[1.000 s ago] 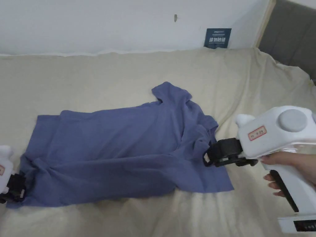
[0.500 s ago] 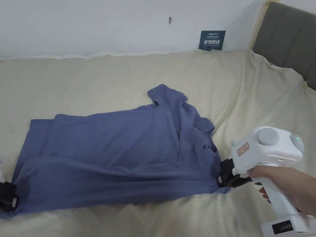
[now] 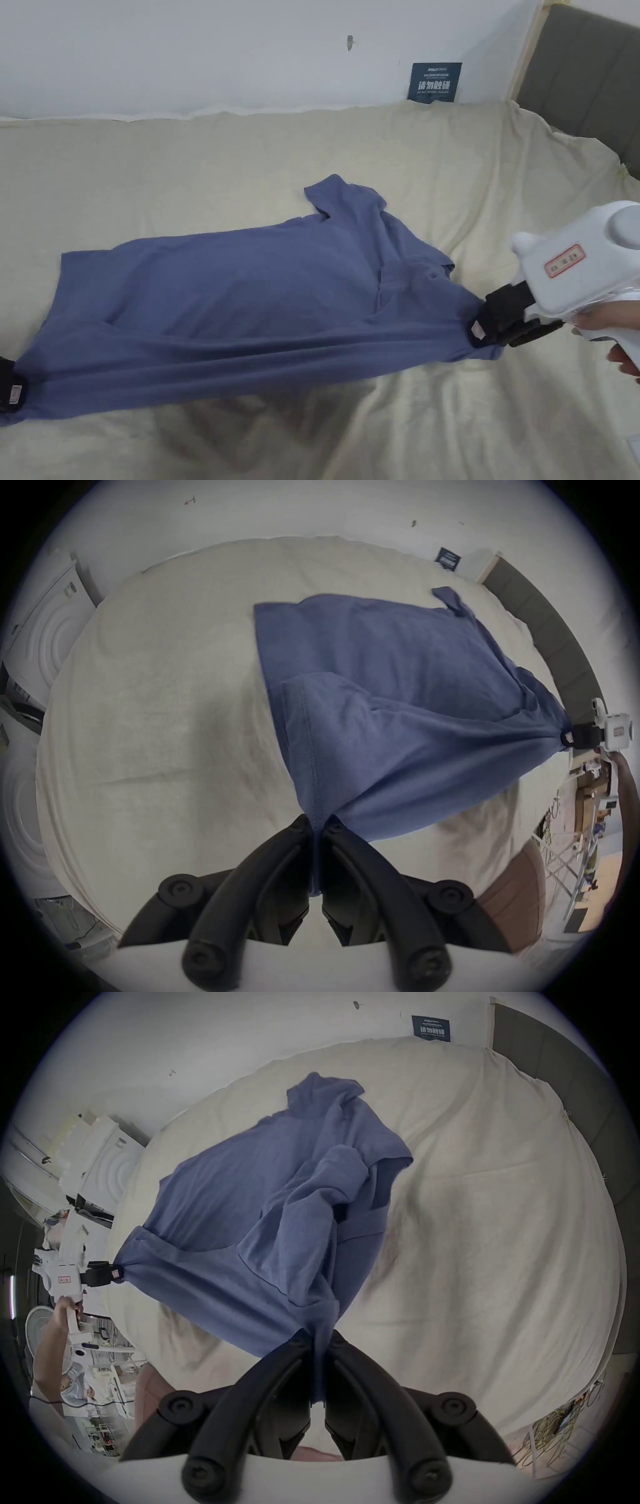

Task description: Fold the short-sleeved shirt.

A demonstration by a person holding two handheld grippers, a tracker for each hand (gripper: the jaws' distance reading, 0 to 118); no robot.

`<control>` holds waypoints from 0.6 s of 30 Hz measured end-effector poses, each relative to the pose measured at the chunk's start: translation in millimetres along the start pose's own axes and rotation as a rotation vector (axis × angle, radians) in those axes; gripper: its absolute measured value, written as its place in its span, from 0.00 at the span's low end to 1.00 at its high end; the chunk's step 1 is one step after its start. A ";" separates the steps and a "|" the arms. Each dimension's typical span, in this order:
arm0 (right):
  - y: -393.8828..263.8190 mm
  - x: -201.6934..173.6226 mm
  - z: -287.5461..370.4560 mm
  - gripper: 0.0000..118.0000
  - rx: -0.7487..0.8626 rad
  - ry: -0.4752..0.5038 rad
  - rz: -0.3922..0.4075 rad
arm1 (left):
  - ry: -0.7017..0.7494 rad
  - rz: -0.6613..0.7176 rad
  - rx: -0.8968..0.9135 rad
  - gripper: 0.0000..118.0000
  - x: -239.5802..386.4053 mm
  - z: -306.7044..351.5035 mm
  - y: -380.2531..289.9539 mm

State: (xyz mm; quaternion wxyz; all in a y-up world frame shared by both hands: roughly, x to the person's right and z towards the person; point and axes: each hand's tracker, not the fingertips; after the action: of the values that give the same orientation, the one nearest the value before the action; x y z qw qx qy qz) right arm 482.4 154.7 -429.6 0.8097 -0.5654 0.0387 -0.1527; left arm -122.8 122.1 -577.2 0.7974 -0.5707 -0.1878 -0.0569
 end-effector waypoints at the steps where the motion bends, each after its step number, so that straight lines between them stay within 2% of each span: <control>1: -5.1 2.0 5.1 0.05 0.004 0.003 0.003 | -0.016 -0.007 -0.004 0.04 1.3 4.7 -4.8; 4: -34.3 5.3 21.6 0.05 0.003 0.023 0.011 | -0.037 -0.039 -0.031 0.04 9.0 19.5 -28.3; 9: -101.0 20.1 27.3 0.05 -0.071 0.069 -0.042 | -0.091 0.003 -0.097 0.04 9.3 23.1 -86.5; 13: -134.9 35.0 -2.0 0.05 -0.142 0.025 -0.066 | -0.141 0.063 -0.162 0.04 6.3 -6.3 -127.5; 18: -152.6 46.6 -31.4 0.05 -0.136 0.041 -0.129 | -0.139 0.125 -0.154 0.06 1.6 -30.7 -152.3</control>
State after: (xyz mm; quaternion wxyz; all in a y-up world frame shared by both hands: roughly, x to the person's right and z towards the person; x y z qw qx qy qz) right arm 488.2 64.8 -294.1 0.7570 -0.6171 0.0291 -0.2129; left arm -160.5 41.6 -449.8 0.7383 -0.6433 -0.2018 0.0182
